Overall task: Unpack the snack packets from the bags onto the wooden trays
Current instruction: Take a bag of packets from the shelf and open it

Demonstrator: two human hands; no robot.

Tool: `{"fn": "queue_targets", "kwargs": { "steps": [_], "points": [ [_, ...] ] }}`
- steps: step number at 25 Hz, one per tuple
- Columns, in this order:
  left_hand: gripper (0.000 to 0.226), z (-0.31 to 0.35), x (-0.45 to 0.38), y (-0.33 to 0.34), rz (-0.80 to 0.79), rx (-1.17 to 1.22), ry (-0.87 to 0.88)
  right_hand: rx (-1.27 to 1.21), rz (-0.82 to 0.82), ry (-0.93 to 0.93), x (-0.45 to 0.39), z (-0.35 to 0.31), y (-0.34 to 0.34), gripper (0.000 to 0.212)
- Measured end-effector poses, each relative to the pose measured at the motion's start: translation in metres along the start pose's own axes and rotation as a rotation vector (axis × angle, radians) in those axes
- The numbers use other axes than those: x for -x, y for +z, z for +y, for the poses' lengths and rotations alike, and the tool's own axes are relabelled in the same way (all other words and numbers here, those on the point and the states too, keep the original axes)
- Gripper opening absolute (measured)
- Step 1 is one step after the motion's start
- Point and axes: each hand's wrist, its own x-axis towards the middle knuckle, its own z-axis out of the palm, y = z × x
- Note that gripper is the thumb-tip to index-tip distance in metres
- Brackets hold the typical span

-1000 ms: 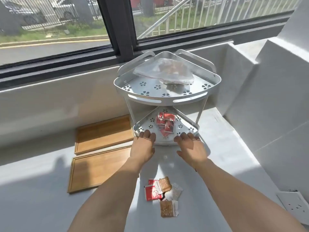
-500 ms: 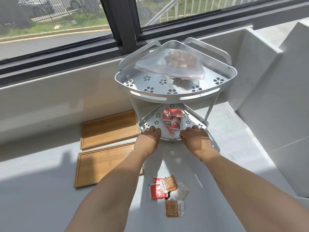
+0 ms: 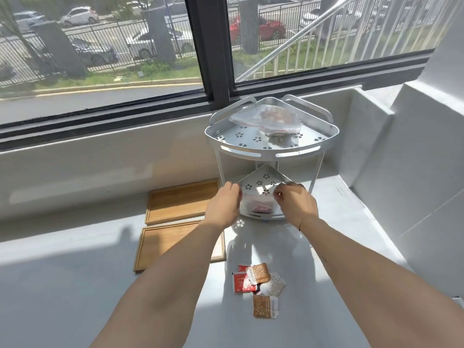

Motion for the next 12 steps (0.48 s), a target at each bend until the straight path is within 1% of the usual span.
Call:
{"fn": "queue_targets", "kwargs": {
  "steps": [5, 7, 8, 10, 12],
  "points": [
    [0.011, -0.01, 0.026, -0.027, 0.083, 0.061, -0.041, -0.079, 0.051, -0.031, 0.017, -0.033, -0.017, 0.022],
    [0.008, -0.018, 0.039, -0.036, 0.117, 0.093, -0.063, -0.163, 0.082, -0.051, 0.029, -0.047, -0.019, 0.019],
    [0.01, -0.025, 0.047, -0.041, 0.13, 0.124, -0.076, -0.209, 0.1, -0.062, 0.036, -0.054, -0.018, 0.016],
    [0.011, -0.04, 0.063, -0.048, 0.178, 0.228, -0.081, -0.287, 0.121, -0.092, 0.05, -0.07, -0.015, 0.01],
    [0.006, -0.054, 0.086, -0.055, 0.259, 0.385, -0.082, -0.33, 0.093, -0.132, 0.069, -0.088, -0.011, 0.008]
  ]
}}
